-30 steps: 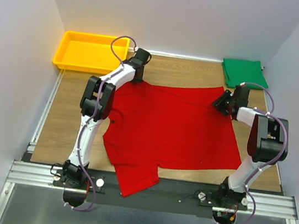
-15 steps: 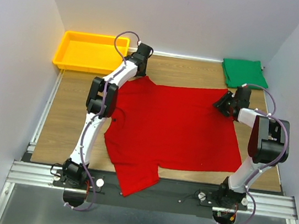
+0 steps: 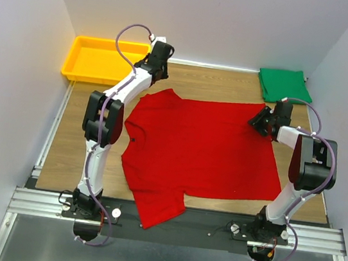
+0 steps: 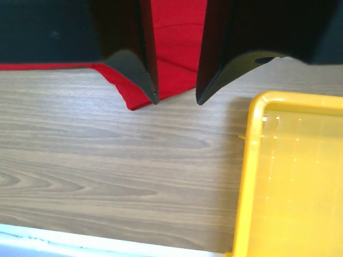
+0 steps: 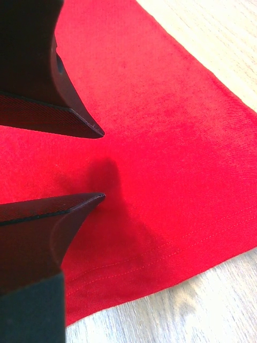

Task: Fold and stack the t-shirts
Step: Flatten the tshirt out

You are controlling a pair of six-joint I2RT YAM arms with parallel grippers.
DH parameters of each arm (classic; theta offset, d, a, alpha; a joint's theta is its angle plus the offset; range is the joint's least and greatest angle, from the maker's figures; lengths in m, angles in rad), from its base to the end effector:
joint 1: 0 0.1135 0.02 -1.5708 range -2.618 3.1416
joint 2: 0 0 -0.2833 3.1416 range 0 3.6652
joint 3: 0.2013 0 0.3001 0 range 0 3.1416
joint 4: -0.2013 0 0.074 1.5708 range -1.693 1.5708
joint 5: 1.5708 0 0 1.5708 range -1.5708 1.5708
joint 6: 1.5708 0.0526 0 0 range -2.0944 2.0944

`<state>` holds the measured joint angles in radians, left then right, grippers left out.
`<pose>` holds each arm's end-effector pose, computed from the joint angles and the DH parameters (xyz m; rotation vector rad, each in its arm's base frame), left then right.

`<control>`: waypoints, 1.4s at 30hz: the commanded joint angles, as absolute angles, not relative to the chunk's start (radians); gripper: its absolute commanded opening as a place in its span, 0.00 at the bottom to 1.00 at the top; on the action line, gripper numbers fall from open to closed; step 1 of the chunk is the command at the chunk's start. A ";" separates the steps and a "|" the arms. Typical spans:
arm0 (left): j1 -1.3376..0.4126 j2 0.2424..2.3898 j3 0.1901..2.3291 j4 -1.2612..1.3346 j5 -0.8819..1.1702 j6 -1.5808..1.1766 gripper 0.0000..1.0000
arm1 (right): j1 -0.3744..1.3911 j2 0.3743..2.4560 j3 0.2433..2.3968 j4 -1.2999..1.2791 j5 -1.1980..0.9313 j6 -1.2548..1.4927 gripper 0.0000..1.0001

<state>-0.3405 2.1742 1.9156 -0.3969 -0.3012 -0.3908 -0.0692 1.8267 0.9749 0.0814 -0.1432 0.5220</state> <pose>0.5508 -0.1786 0.2539 -0.2184 2.1822 -0.0752 0.4205 -0.0216 0.1180 0.6200 2.2821 0.3896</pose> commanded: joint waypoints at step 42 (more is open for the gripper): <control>-0.416 1.707 0.982 -0.287 -0.169 -0.531 0.50 | -0.078 1.602 0.775 -0.224 0.049 0.483 0.57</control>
